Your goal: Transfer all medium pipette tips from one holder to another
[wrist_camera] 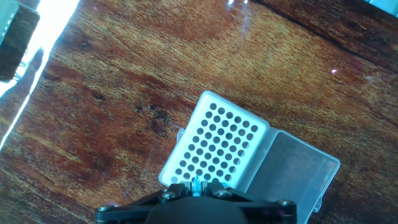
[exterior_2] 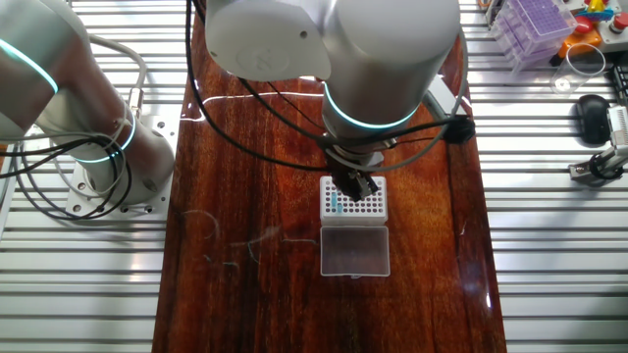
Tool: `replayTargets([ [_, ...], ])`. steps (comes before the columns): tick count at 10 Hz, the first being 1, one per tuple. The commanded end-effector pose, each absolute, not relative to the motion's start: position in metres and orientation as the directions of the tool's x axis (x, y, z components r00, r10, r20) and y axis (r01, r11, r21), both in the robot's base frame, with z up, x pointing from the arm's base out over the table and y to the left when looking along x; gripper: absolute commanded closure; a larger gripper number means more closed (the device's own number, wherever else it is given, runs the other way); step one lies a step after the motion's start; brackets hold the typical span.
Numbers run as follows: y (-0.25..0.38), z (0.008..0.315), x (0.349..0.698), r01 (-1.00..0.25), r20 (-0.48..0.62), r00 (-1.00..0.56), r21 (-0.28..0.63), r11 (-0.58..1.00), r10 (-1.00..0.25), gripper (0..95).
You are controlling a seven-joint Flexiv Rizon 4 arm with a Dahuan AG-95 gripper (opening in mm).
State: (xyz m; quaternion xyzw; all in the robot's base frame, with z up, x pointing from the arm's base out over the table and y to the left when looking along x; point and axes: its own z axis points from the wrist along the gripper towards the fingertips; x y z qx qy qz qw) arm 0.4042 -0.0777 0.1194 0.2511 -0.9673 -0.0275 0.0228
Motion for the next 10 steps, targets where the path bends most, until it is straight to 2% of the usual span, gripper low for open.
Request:
replayTargets([
  [1, -0.0757, 0.1185, 0.4051, -0.481, 0.030, -0.875, 0.065, 0.874, -0.484, 95.0],
  [10, -0.0750, 0.1201, 0.4014, -0.486, 0.036, -0.872, 0.062, 0.872, -0.489, 95.0],
])
